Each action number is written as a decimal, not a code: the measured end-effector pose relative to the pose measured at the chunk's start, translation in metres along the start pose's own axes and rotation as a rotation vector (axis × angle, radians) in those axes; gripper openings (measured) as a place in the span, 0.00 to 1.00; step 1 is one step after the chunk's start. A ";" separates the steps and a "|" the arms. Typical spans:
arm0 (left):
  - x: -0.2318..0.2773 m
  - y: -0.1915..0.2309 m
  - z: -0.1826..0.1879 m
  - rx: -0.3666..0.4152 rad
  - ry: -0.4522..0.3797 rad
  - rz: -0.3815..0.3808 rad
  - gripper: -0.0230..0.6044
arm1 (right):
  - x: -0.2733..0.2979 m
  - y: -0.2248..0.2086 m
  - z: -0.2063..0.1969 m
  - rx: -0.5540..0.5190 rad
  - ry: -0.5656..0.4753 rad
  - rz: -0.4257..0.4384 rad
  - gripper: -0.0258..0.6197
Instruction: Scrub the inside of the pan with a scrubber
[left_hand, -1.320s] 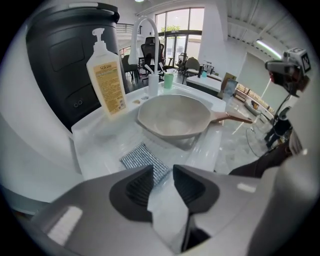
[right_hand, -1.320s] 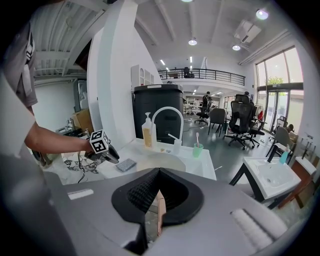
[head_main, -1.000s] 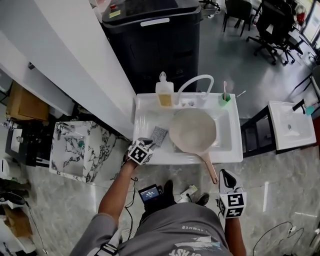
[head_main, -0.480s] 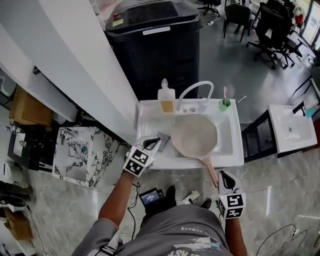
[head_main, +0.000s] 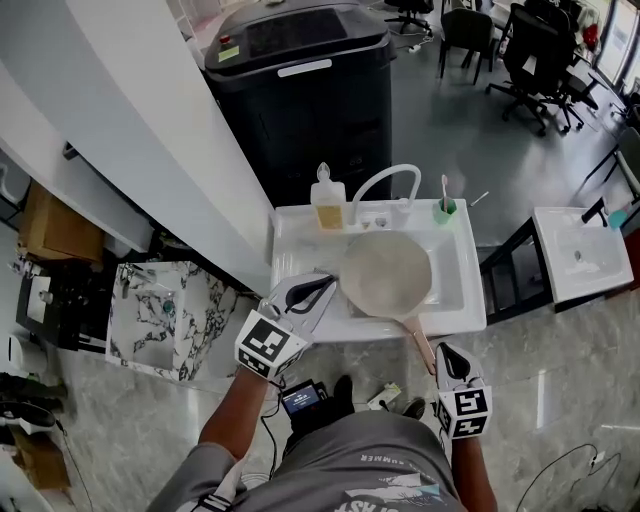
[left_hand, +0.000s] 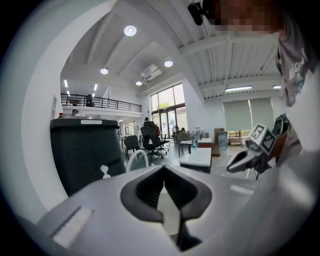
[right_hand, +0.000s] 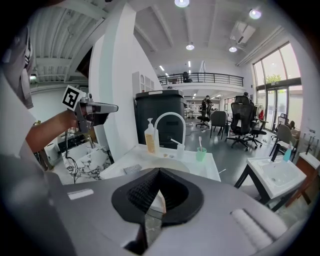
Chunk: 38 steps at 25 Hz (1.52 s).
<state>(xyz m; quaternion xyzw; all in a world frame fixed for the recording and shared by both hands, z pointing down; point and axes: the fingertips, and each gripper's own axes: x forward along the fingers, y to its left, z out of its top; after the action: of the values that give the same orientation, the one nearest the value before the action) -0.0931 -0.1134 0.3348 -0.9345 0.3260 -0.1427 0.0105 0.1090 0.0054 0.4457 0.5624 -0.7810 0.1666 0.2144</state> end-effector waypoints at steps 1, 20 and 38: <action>-0.001 -0.005 0.005 0.002 -0.016 -0.003 0.04 | -0.001 0.001 0.002 0.000 -0.011 0.003 0.04; 0.010 -0.073 0.018 -0.031 -0.090 -0.101 0.04 | -0.020 0.008 0.041 0.020 -0.169 0.042 0.04; 0.014 -0.082 -0.001 -0.039 -0.049 -0.135 0.04 | -0.016 0.016 0.036 0.015 -0.160 0.045 0.04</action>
<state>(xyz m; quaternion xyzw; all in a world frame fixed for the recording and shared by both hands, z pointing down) -0.0332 -0.0569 0.3481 -0.9576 0.2645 -0.1135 -0.0093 0.0928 0.0051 0.4060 0.5577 -0.8069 0.1318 0.1431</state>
